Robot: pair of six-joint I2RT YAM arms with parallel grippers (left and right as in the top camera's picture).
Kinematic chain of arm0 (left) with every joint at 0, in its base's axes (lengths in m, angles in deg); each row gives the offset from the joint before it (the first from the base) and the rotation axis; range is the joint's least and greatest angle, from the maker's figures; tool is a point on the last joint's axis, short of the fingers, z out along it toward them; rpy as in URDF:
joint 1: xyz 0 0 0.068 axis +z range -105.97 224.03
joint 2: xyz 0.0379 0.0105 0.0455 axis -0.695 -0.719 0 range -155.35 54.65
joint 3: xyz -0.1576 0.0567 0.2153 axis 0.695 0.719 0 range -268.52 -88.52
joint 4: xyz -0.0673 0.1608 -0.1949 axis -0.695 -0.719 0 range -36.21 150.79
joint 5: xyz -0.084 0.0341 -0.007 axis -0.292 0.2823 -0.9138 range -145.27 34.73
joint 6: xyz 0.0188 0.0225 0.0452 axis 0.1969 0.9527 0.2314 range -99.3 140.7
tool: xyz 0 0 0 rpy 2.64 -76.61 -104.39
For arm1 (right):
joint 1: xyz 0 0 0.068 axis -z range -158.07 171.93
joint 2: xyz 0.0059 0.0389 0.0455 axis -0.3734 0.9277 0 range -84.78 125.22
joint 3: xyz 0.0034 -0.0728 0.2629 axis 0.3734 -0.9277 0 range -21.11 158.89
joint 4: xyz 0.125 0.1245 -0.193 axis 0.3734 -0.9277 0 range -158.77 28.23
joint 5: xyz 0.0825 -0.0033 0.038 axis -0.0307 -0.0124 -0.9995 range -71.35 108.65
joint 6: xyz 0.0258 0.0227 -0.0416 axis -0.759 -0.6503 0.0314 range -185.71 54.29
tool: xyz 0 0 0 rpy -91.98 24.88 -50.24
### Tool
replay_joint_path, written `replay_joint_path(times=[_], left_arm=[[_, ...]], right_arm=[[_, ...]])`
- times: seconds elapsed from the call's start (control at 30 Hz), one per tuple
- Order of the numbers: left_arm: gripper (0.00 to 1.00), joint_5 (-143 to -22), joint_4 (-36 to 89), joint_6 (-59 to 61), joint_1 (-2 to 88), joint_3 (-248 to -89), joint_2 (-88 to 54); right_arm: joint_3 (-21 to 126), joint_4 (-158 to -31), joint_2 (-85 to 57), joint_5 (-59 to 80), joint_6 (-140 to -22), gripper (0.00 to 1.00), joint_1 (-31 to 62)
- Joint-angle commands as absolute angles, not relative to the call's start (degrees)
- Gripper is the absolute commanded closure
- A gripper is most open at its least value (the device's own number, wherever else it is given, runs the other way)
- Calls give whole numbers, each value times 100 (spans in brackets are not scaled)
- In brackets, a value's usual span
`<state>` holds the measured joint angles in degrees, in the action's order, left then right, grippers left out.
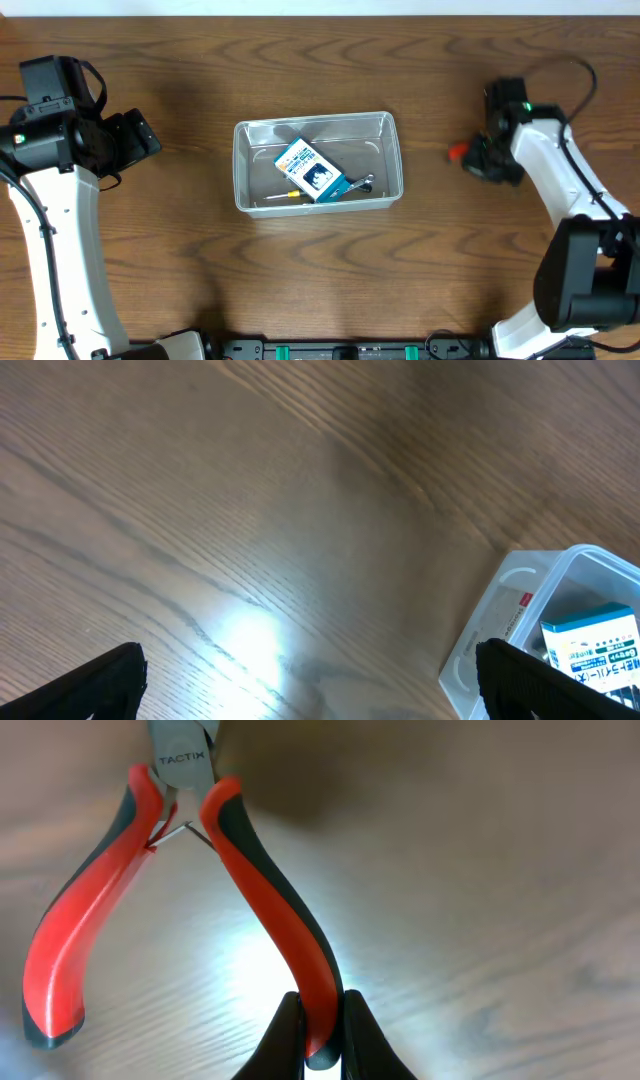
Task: Pack container
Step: 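Carry the pliers with the right gripper into the container and release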
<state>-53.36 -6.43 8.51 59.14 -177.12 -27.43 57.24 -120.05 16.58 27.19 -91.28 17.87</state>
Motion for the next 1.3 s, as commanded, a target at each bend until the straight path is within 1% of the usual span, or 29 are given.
replay_joint_path(times=[0.0,0.1,0.2,0.3,0.47,0.57,0.7,0.87,1.03,1.07,1.1,1.13,1.17,1.2,1.27], left_arm=[[2,-5264,-709,860,5912,-17758,-2771],[2,-5264,-733,860,5912,-17758,-2771],[2,-5264,-733,860,5912,-17758,-2771],[2,-5264,-735,860,5912,-17758,-2771],[2,-5264,-735,860,5912,-17758,-2771],[2,-5264,-741,860,5912,-17758,-2771],[2,-5264,-759,860,5912,-17758,-2771],[2,-5264,-776,860,5912,-17758,-2771],[2,-5264,-774,860,5912,-17758,-2771],[2,-5264,-774,860,5912,-17758,-2771],[2,-5264,-774,860,5912,-17758,-2771],[2,-5264,-774,860,5912,-17758,-2771],[2,-5264,-774,860,5912,-17758,-2771],[2,-5264,-774,860,5912,-17758,-2771],[2,-5264,-774,862,5912,-17758,-2771]], right_arm=[[6637,-12193,1619,2603,-8074,99,1166],[7236,-12213,1619,2334,-7248,99,613],[7557,-12027,1619,1799,-5998,99,-1],[7573,-11879,1625,1276,-4678,99,-530],[7553,-11544,1857,1091,-3381,99,-1074],[7553,-11396,2165,1091,-3065,99,-1148],[7553,-11406,2705,1086,-3073,97,-1135],[7553,-11452,3426,1084,-3073,98,-1144],[7553,-11474,3695,1088,-3099,97,-1148],[7553,-11472,3695,1091,-3132,90,-1148],[7555,-11474,3691,1093,-3137,78,-1148],[7562,-11498,3656,1093,-3139,66,-1148],[7568,-11518,3614,1097,-3139,49,-1148],[7582,-11540,3544,1126,-3167,1,-1148],[7638,-11535,3359,1373,-3530,1,-1129]])
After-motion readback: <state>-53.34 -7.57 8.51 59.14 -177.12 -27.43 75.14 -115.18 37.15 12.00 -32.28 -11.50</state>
